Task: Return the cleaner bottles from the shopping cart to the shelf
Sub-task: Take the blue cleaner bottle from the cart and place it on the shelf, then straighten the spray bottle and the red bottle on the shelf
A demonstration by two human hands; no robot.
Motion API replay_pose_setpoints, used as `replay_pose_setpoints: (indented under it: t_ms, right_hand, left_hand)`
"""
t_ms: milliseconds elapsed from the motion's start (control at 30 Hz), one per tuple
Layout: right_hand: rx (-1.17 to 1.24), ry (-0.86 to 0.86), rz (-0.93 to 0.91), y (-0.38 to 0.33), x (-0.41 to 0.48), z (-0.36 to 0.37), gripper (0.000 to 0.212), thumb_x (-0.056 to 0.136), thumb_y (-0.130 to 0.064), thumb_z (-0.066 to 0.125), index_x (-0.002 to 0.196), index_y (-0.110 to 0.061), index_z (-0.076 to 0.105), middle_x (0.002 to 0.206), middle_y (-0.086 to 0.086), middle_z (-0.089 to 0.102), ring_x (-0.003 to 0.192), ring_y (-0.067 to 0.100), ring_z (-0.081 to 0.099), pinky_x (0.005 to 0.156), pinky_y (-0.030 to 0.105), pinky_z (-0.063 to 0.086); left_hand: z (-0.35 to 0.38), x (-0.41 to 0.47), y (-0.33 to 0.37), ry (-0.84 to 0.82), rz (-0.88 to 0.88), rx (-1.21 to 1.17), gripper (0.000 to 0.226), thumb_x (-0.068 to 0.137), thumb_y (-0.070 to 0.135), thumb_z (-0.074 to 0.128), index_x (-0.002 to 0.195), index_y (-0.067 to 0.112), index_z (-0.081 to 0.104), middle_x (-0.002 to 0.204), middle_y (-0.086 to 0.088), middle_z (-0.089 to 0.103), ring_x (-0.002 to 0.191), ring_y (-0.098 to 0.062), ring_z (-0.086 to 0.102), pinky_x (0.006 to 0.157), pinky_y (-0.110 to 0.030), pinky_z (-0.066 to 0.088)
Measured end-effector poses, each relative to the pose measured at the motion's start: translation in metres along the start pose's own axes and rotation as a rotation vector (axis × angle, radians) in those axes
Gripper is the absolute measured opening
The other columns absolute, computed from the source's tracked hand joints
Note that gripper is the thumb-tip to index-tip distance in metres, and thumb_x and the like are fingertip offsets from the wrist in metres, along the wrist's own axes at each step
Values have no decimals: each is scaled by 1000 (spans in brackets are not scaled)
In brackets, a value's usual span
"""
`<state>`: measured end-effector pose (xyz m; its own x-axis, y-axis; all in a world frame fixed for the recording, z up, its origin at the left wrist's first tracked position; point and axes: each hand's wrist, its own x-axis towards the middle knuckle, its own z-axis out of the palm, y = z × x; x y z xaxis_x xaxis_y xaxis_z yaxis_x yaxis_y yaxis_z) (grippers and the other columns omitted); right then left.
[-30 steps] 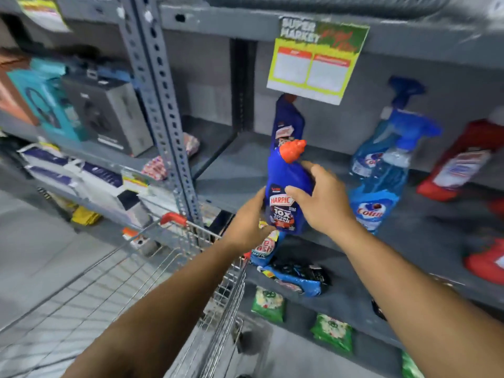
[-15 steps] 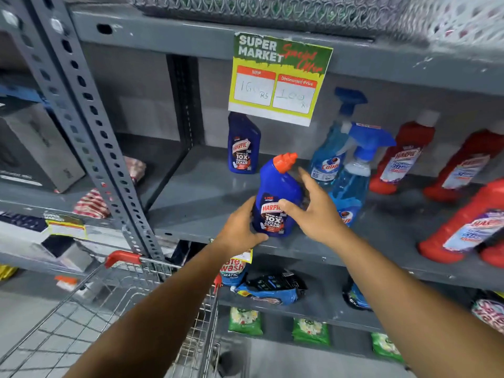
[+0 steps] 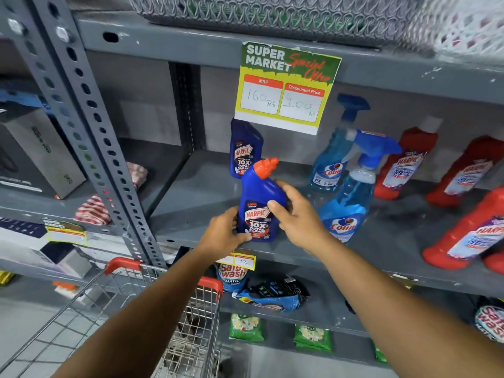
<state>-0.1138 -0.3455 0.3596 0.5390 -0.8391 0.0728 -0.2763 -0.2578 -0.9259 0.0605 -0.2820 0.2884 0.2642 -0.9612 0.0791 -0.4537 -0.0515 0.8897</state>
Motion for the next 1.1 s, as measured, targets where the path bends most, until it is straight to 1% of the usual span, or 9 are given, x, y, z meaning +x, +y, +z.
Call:
replay_pose_setpoints:
  t_ms: [100,333,567,667,733,800,900,1000,1100]
  right_hand:
    - [7,-19,-19,-5,9,23,51,83,-44,57,131,-42,40,126,-2,63,107,14,65,82,39,56]
    - [48,-9,-29,-9,17,41,50,90,-32,57,136,-34,39,125,0,62,101,13,66,70,28,56]
    - [49,-60,-17,-12,18,43,56,88,-36,58,137,-43,34,130,-3,60,111,14,63,87,40,57]
    - [98,-65,-40,-14,-5,39,69,87,-28,63,144,-36,26,123,-19,54,109,1,59,87,22,53]
    - [103,92,-24,3,-41,25,56,85,-22,66,135,-33,42,119,-14,56,100,-3,59,82,11,48]
    - [-12,429,-40,36,-78,-4,40,82,-14,68,108,-43,54,112,2,62,96,7,61,80,16,50]
    - [-131,679,104,83,-89,-63,59,75,2,63,122,-30,48,125,13,52,114,28,54,90,27,45]
    - [-97,395,194,98,-73,-97,65,81,8,59,133,-24,39,131,-1,53,119,15,53,101,27,41]
    - [-158,214,184,99,-64,-99,47,87,2,57,121,-28,47,111,-13,63,100,0,59,94,26,46]
  left_hand:
    - [-24,-3,-9,22,-10,43,57,71,8,80,120,13,51,114,-5,67,101,-16,66,92,-34,54]
    - [-37,-8,-13,35,-32,46,56,75,8,77,123,14,50,115,-6,66,101,-14,65,89,-28,53]
    - [-41,-11,-9,74,-32,89,52,74,7,78,119,12,52,116,-8,68,99,-13,64,94,-35,53]
    - [-41,-24,-1,126,-60,89,64,70,8,81,125,14,48,118,-2,63,103,-10,58,92,-30,49]
    - [-34,-46,0,343,-54,158,63,68,15,84,120,15,49,115,-1,57,104,-13,55,89,-32,47]
    - [-14,-74,8,517,70,281,46,72,19,81,108,13,52,107,-6,56,99,-20,54,85,-34,46]
    - [38,-76,31,288,350,191,38,83,20,67,117,16,50,121,-7,56,114,-11,46,99,-26,39]
    - [90,-35,66,18,266,72,62,91,19,57,144,10,27,150,-4,32,138,-6,22,114,-14,13]
    - [121,7,78,-102,106,62,72,89,14,60,148,13,19,154,-5,31,142,-19,27,116,-29,23]
